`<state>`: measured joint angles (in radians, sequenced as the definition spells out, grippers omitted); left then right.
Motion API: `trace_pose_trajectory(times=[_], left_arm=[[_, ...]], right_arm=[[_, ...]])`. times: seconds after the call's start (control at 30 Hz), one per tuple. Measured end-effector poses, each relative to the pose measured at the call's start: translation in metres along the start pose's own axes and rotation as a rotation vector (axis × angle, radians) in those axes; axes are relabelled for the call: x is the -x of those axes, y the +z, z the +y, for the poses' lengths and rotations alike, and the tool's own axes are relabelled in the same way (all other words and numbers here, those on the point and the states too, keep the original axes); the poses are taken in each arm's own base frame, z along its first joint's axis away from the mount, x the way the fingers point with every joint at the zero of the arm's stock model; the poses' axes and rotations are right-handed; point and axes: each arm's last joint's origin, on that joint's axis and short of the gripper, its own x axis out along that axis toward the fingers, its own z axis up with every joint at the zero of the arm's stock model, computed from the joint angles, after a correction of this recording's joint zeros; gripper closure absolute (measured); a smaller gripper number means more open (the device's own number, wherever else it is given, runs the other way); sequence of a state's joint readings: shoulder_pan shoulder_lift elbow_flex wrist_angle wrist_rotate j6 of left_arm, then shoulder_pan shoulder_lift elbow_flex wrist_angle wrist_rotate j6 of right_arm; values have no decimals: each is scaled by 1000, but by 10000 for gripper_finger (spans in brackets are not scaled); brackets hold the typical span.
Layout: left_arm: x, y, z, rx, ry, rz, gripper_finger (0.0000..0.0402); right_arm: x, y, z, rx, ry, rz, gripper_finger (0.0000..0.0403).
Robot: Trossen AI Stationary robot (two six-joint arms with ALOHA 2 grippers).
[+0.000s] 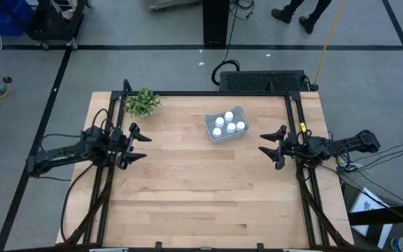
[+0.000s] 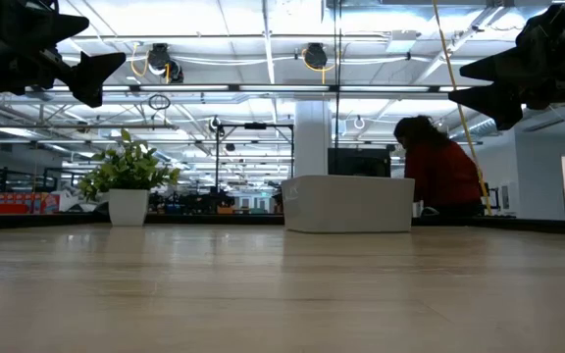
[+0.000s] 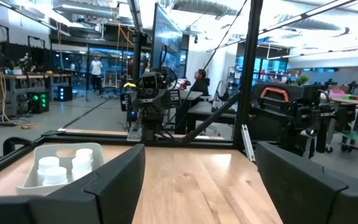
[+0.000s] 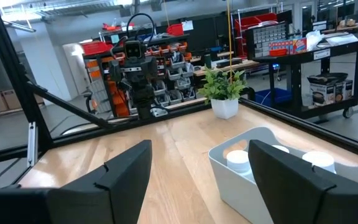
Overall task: Pick and place pill bottles into a basket
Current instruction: Return to Home Position
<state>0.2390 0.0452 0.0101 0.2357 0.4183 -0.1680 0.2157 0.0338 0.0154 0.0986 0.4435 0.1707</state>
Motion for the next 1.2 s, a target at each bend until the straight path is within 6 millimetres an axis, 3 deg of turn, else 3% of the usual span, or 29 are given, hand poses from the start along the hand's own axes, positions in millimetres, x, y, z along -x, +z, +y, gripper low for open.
trace_pose_trajectory(times=[1.2], left_arm=[[0,0,0,1,1,0,96]], right_arm=[[0,0,0,0,0,-1,140]])
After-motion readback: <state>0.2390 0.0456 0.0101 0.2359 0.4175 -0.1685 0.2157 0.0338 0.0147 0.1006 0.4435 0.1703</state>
